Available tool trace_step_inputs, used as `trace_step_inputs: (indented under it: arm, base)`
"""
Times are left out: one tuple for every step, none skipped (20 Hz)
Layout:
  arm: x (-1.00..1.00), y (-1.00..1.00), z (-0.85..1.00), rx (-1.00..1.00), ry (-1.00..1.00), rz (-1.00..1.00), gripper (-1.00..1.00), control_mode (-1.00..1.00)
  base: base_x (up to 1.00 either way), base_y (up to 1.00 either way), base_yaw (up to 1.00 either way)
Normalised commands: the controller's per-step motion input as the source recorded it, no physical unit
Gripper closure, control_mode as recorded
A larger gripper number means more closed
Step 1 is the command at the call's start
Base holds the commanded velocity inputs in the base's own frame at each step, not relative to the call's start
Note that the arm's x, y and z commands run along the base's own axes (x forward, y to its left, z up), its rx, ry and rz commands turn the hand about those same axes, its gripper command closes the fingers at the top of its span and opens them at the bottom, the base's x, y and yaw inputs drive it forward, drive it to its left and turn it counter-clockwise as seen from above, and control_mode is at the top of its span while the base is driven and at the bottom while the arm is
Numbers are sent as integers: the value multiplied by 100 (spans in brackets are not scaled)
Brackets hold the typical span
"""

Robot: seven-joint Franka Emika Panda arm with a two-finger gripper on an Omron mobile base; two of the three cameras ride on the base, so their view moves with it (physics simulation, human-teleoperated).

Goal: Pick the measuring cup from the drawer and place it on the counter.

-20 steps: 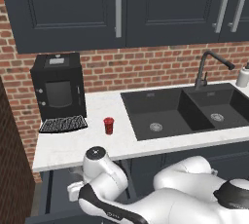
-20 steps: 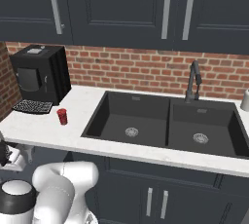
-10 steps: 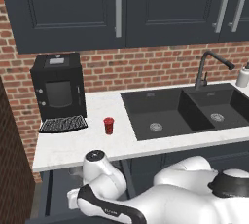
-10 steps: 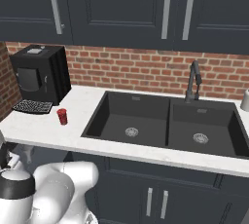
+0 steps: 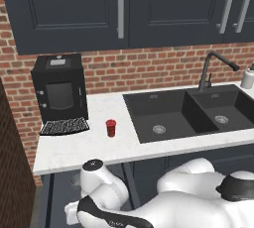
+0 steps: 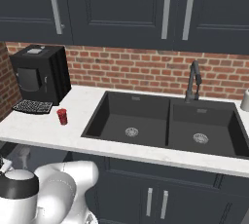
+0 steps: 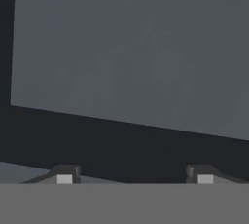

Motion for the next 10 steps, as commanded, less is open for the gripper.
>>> trace_step_inputs:
  arm:
    - [-94,2,-26,0,0,0,-100,-100]
    - [-96,1,-26,0,0,0,-100,-100]
    - [-99,1,-27,0,1,0,-100,-100]
    - [-99,0,-29,0,1,0,-100,-100]
    - [-99,0,-29,0,1,0,-100,-100]
    - [-94,0,-29,0,2,0,-100,-100]
    - [-91,0,-29,0,4,0,-100,-100]
    - [-90,0,-30,0,5,0,-100,-100]
    - [-88,1,-32,0,6,0,-100,-100]
    - [-87,1,-34,0,7,0,-100,-100]
  base:
    - [0,0,0]
    - [0,0,0]
    - [0,0,0]
    - [0,0,0]
    - [0,0,0]
    - [0,0,0]
    - [0,0,0]
    - [0,0,0]
    - [0,0,0]
    - [0,0,0]
